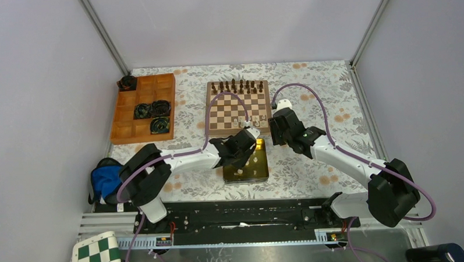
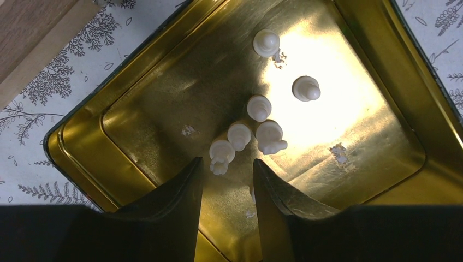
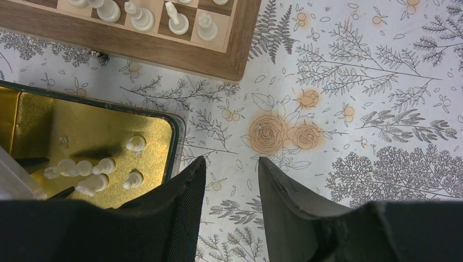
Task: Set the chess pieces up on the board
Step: Place the chess piece on the chessboard.
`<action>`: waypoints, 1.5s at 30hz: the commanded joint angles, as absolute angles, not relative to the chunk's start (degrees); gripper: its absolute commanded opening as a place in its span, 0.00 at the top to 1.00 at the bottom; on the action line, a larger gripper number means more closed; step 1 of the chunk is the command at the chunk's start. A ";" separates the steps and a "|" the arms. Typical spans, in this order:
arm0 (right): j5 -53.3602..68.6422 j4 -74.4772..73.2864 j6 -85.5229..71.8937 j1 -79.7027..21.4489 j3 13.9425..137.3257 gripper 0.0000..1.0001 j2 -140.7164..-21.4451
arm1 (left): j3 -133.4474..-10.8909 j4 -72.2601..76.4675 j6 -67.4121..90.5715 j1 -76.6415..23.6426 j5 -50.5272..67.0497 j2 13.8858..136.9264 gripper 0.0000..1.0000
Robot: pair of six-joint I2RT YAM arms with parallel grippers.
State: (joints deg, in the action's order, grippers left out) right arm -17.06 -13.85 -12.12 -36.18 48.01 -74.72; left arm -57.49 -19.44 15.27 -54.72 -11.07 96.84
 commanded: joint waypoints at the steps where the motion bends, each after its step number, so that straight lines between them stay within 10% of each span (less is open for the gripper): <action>1: -16.97 -11.44 -10.95 -35.47 48.36 0.53 -74.09 | -59.23 -16.27 14.41 -55.03 -13.14 98.13 0.55; 45: -15.33 -10.41 -10.10 -34.31 48.16 0.53 -74.97 | -60.40 -18.16 14.22 -55.07 -15.41 98.55 0.67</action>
State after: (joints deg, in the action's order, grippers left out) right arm -15.49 -12.47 -10.72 -34.74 47.90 -75.00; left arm -59.44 -18.92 15.22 -54.72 -13.61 98.96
